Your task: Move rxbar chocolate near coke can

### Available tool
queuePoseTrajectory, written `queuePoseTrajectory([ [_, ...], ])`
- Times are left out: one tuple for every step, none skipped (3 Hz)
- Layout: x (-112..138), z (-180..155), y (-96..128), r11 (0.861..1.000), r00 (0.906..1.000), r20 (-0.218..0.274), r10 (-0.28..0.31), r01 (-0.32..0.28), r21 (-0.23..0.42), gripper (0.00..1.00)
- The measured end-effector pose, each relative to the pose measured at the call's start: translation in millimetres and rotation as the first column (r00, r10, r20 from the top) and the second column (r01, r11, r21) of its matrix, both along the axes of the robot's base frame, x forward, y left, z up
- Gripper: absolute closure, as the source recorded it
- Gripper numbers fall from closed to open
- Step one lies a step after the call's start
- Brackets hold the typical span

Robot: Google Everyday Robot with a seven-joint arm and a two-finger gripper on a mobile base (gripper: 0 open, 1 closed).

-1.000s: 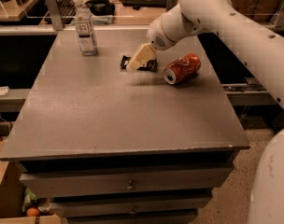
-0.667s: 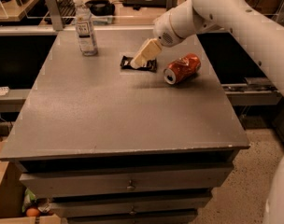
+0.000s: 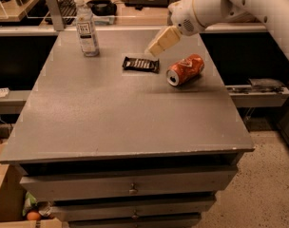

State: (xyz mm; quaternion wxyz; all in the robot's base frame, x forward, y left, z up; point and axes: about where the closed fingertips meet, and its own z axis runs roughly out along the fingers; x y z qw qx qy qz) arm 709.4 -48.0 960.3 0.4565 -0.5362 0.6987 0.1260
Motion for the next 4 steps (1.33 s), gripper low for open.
queuePoseTrajectory([
  [9, 46, -29, 0.999, 0.9922, 0.122, -0.025, 0.030, -0.039, 0.00],
  [12, 119, -92, 0.990, 0.9518, 0.294, -0.089, 0.117, -0.078, 0.00],
  [7, 196, -144, 0.984, 0.8765, 0.465, -0.123, 0.167, -0.055, 0.00],
  [2, 226, -149, 0.984, 0.8490, 0.511, -0.136, 0.177, -0.032, 0.00],
])
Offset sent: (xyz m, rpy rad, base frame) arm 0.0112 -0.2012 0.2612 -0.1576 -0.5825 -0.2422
